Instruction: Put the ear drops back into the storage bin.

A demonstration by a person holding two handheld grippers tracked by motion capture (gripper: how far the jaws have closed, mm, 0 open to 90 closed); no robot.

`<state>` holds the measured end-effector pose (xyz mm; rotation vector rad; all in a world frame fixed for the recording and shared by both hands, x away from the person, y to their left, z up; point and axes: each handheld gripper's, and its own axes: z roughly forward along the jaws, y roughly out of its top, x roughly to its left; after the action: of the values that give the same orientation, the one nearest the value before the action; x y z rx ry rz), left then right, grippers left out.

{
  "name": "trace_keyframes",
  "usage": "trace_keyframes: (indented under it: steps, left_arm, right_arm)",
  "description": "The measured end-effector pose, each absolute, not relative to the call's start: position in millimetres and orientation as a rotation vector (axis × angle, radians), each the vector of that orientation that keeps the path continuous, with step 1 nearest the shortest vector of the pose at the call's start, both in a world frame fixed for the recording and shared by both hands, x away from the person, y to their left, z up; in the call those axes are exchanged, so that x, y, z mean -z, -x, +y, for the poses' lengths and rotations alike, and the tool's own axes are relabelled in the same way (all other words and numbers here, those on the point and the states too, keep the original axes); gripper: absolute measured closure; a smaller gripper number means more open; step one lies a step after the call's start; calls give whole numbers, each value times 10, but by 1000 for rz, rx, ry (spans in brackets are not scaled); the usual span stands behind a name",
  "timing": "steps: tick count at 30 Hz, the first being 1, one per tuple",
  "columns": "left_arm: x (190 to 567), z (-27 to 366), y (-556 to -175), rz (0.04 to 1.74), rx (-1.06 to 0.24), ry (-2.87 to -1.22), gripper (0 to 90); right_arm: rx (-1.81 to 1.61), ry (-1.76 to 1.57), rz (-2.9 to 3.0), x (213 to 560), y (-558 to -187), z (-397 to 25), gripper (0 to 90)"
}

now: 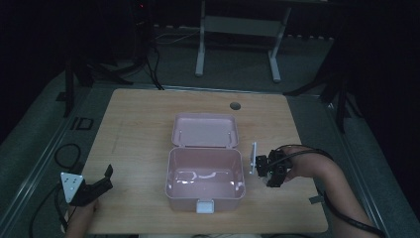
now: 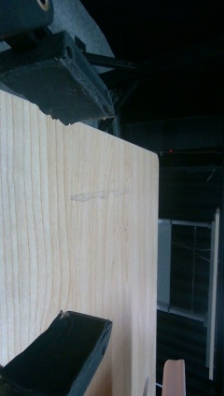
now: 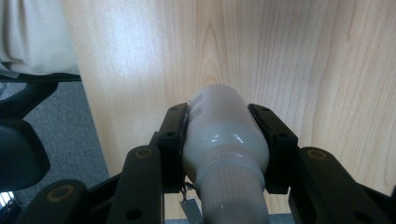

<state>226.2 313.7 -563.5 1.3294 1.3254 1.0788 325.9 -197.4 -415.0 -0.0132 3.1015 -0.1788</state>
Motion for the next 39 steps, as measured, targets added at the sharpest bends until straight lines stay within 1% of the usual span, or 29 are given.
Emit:
trace_keyframes:
  steps: [15,24,39]
  left_arm:
    - [5635,3138,-2261,1324,-1078,-1329,24]
    - [5634,3140,-2261,1324,-1076,-1330,24]
    - [5634,3140,-2261,1323,-1074,-1331,24]
  right_arm:
    - [162,19,3080,3762,-3200,-1707,595]
    - [146,38,3069,3548,-3183,-1466,595]
    - [111,146,3068,3516,-3150,-1102,595]
